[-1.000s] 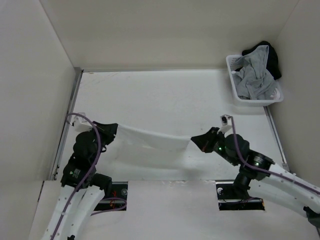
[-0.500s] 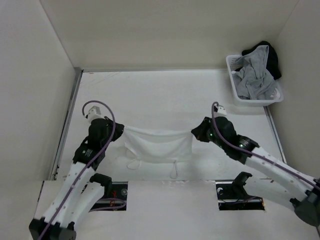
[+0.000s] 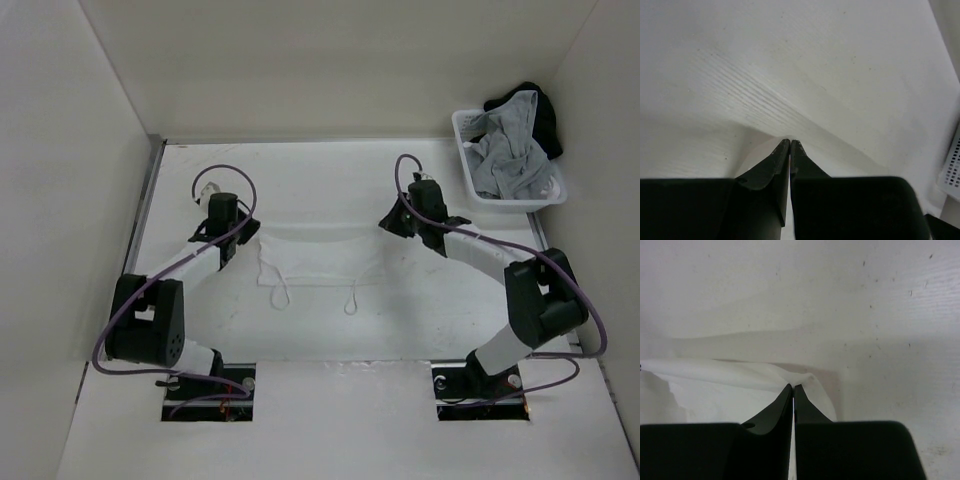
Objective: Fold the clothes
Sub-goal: Fold the tank top
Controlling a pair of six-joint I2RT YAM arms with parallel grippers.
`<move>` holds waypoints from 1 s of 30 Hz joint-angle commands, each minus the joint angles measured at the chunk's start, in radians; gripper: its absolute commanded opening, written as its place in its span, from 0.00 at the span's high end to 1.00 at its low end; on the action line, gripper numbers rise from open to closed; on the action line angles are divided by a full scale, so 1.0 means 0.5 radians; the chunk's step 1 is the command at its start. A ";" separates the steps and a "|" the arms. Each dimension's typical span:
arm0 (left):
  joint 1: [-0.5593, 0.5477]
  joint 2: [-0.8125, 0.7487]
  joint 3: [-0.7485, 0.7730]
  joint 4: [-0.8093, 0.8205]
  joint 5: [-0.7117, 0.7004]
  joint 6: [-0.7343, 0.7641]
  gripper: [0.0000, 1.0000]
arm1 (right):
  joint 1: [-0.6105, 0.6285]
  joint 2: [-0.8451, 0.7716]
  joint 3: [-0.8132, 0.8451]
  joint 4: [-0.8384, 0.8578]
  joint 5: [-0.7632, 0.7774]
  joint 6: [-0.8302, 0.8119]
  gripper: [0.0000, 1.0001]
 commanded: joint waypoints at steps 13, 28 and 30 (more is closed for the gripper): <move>-0.128 -0.948 -0.655 0.024 -0.015 -0.049 1.00 | 0.175 -0.556 -0.599 0.262 0.111 0.030 0.94; -0.189 -1.452 -1.091 -0.403 -0.027 -0.117 0.79 | 0.341 -0.664 -1.001 0.280 0.234 0.267 0.67; -0.165 -1.489 -1.060 -0.446 -0.030 -0.114 0.71 | 0.350 -0.746 -0.977 0.259 0.234 0.245 0.53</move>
